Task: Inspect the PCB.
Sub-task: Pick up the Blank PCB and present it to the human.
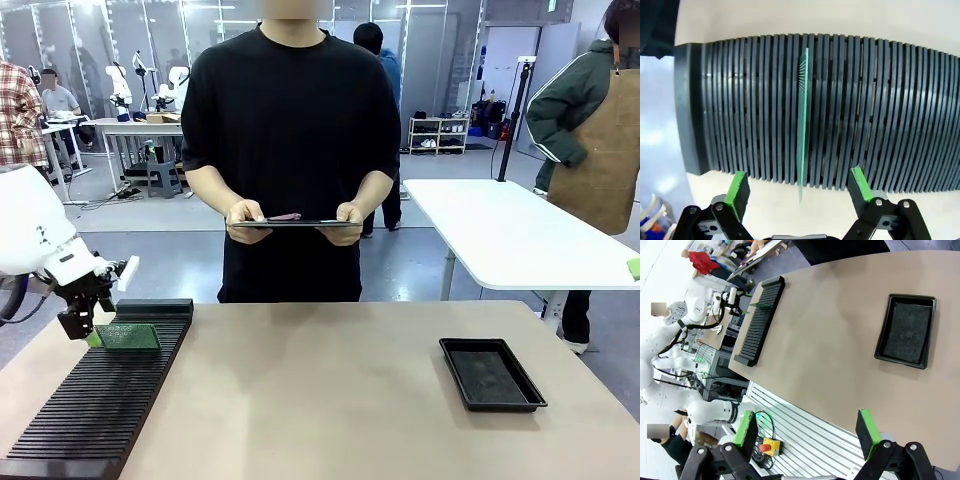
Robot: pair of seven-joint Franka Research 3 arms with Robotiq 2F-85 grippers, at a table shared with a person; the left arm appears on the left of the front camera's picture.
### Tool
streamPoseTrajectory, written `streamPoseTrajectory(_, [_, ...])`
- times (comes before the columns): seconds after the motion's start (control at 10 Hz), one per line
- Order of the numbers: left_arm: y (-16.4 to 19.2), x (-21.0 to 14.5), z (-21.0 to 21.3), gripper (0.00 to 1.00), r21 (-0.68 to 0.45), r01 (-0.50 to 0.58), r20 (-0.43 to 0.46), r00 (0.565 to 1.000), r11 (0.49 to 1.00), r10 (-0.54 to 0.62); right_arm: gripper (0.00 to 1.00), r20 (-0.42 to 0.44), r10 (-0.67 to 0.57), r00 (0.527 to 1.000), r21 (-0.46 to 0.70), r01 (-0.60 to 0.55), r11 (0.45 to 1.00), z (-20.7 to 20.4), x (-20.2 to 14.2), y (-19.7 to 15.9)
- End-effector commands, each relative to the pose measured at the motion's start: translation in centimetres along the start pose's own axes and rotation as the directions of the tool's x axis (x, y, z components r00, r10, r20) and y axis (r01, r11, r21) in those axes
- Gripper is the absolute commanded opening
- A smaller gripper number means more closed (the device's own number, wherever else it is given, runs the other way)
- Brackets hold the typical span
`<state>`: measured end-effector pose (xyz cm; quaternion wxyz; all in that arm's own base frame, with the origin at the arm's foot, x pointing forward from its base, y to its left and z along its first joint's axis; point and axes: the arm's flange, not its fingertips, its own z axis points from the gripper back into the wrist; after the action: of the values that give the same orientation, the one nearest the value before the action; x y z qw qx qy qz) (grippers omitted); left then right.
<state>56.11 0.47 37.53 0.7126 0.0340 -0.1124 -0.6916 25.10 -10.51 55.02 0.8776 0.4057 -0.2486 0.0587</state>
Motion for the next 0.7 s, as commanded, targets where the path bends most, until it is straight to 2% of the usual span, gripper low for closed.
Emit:
streamPoseTrajectory(0.0, [1.3,-0.1,-1.5,1.00,-0.054,0.007,0.016,1.000,0.999,-0.006,1.00,0.005,0.018,1.000,0.012,-0.018,1.000,0.0,-0.1,-0.1])
streamPoseTrajectory(0.1, [1.5,0.2,-1.7,1.00,-0.059,-0.002,0.016,1.000,0.998,0.003,1.00,0.005,0.018,1.000,0.012,-0.018,1.000,0.0,-0.1,-0.1])
streamPoseTrajectory(0.2, [1.6,0.4,-1.9,0.57,-0.062,-0.019,-0.020,1.000,0.998,0.018,1.00,0.005,0.018,1.000,0.012,-0.018,1.000,0.0,-0.1,-0.1])
streamPoseTrajectory(0.3, [1.7,0.8,-2.2,0.43,-0.067,-0.025,-0.016,1.000,0.997,0.024,1.00,0.005,0.018,1.000,0.012,-0.018,1.000,0.0,-0.1,-0.1])
streamPoseTrajectory(0.4, [1.6,0.8,-2.5,0.00,-0.080,-0.035,-0.016,0.999,0.996,0.034,1.00,0.005,0.018,1.000,0.012,-0.018,1.000,0.0,-0.1,-0.1])
streamPoseTrajectory(0.6, [1.2,0.8,-2.5,0.00,-0.078,-0.037,-0.031,0.999,0.996,0.034,1.00,0.005,0.018,1.000,0.012,-0.018,1.000,0.0,-0.1,-0.1])
